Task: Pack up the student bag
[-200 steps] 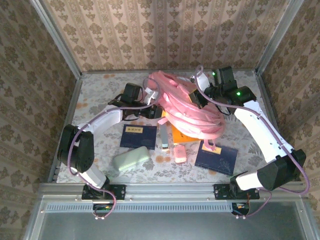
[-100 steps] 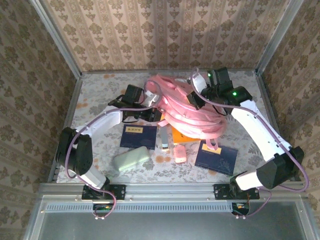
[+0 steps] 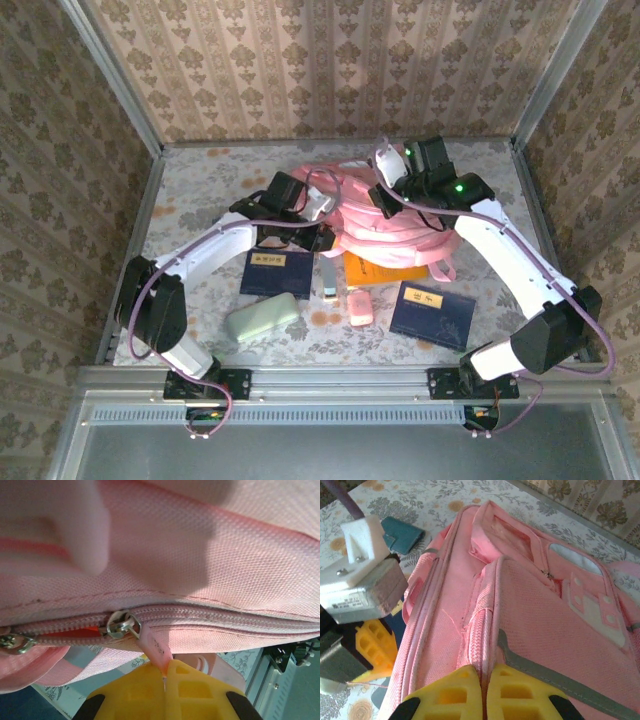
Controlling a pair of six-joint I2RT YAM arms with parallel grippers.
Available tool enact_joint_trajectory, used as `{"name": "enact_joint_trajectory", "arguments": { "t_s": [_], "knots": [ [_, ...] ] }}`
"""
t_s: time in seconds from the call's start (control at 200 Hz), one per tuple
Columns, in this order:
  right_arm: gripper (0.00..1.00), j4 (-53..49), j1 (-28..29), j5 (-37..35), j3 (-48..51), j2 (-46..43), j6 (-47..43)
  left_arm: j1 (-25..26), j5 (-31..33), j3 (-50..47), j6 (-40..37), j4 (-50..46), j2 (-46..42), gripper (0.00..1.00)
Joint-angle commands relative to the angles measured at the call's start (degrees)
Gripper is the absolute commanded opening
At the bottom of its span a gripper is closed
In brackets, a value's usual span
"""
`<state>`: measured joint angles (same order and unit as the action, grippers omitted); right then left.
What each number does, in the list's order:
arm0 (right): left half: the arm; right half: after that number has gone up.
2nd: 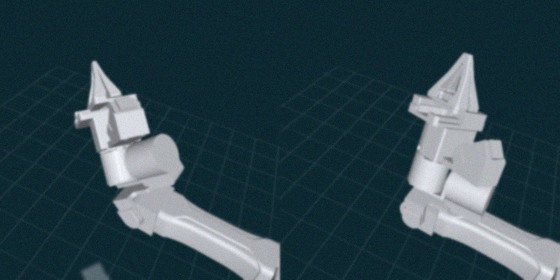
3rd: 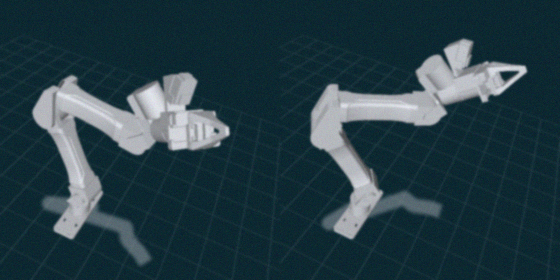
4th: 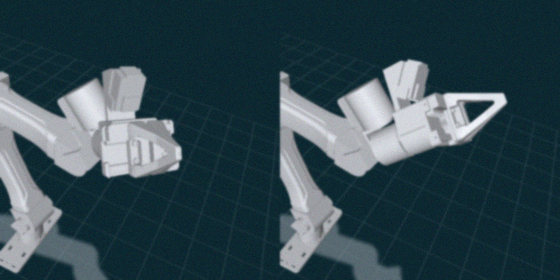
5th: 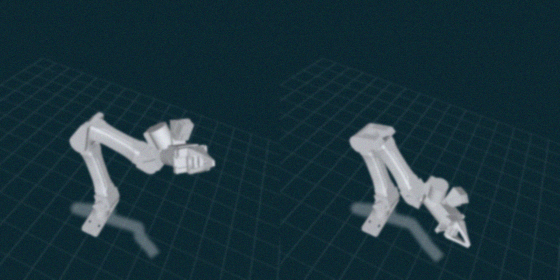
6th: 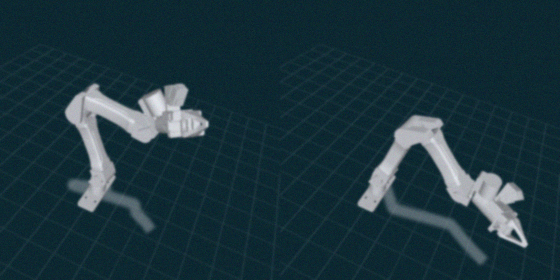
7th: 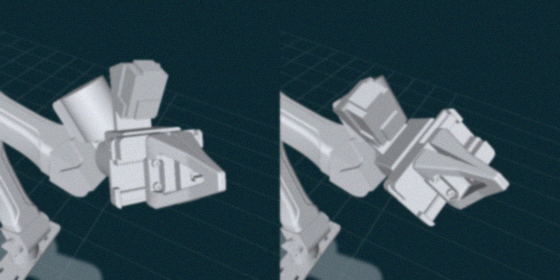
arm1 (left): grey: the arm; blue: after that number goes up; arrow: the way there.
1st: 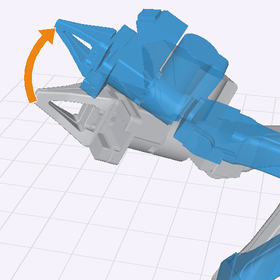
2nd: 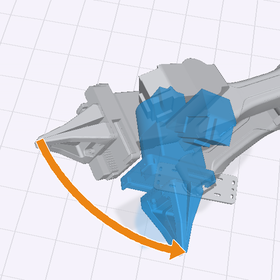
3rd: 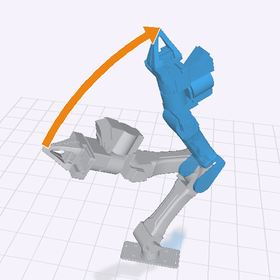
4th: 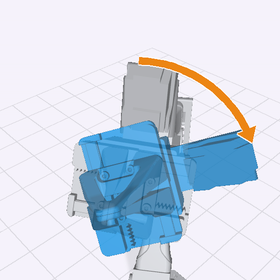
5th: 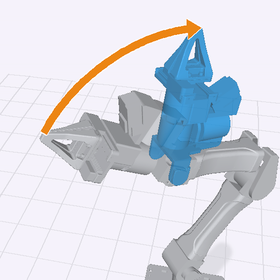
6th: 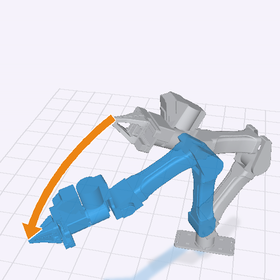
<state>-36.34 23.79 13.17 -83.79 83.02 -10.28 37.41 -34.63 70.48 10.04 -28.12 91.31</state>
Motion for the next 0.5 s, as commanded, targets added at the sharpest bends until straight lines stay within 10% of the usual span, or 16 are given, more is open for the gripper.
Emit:
{"name": "enact_joint_trajectory", "arguments": {
  "t_s": [0.0,0.495],
  "knots": [
    [0.0,8.33,0.66,-2.29,-0.42,0.92,2.89,1.99,-3.96,0.8,-1.32,-1.13,-3.36,0.03],
    [0.0,15.93,0.69,0.22,6.86,-2.96,8.81,-4.7,-11.05,-14.57,10.99,21.38,-8.09,0.0]
  ]
}}
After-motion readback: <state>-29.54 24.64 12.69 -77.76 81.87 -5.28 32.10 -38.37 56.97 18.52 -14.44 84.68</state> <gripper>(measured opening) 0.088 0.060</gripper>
